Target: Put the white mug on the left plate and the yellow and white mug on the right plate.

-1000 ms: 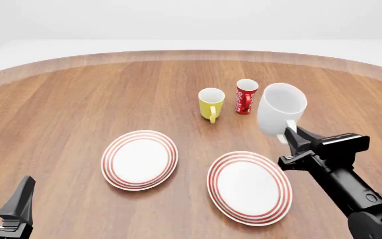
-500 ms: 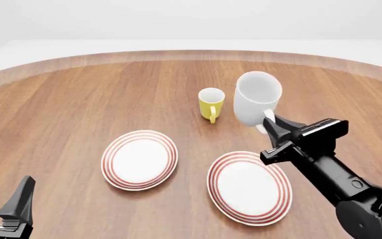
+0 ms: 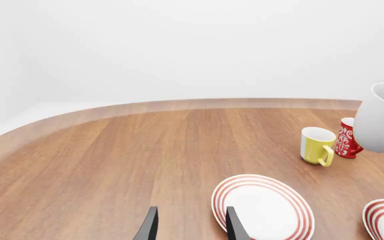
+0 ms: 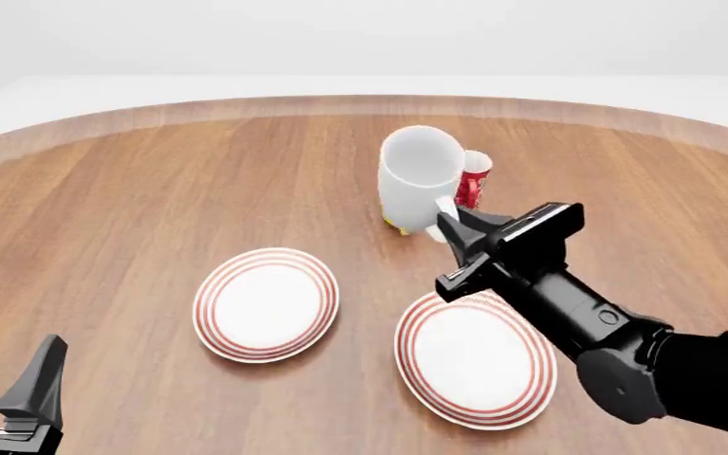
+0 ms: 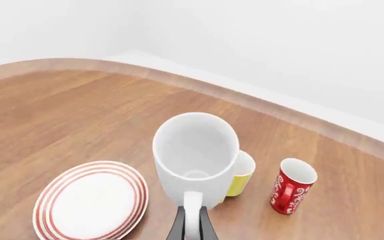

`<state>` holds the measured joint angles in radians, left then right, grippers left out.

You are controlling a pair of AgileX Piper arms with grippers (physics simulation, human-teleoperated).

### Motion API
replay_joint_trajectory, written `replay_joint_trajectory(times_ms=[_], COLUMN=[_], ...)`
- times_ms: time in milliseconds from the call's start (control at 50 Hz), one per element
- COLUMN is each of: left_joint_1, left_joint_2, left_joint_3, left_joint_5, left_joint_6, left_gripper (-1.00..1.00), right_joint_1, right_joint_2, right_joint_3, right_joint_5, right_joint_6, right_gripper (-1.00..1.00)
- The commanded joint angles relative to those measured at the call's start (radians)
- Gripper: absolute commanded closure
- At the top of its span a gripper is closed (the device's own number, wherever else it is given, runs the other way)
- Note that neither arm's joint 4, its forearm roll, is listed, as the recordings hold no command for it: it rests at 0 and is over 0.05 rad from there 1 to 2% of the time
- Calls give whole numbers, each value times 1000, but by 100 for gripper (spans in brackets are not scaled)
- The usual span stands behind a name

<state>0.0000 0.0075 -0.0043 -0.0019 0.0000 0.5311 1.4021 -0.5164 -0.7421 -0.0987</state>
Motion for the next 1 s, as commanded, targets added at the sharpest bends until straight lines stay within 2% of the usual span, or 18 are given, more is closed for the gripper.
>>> replay_joint_trajectory(times_ms=[20, 260, 620, 1000], left_joint_1=[0, 0, 0, 0], left_joint_2=[0, 0, 0, 0], left_joint_3=[0, 0, 0, 0], left_joint_5=[0, 0, 0, 0], left_joint_6=[0, 0, 0, 0], left_gripper=[-100, -100, -100, -100], right_joint_1=[63, 117, 179, 225], right_joint_2=[64, 161, 274, 361], right_joint_3=[-61, -121, -207, -292], right_joint_5=[-13, -45, -57, -39], right_joint_6=[9, 37, 2, 7], right_gripper=[100, 100, 100, 100])
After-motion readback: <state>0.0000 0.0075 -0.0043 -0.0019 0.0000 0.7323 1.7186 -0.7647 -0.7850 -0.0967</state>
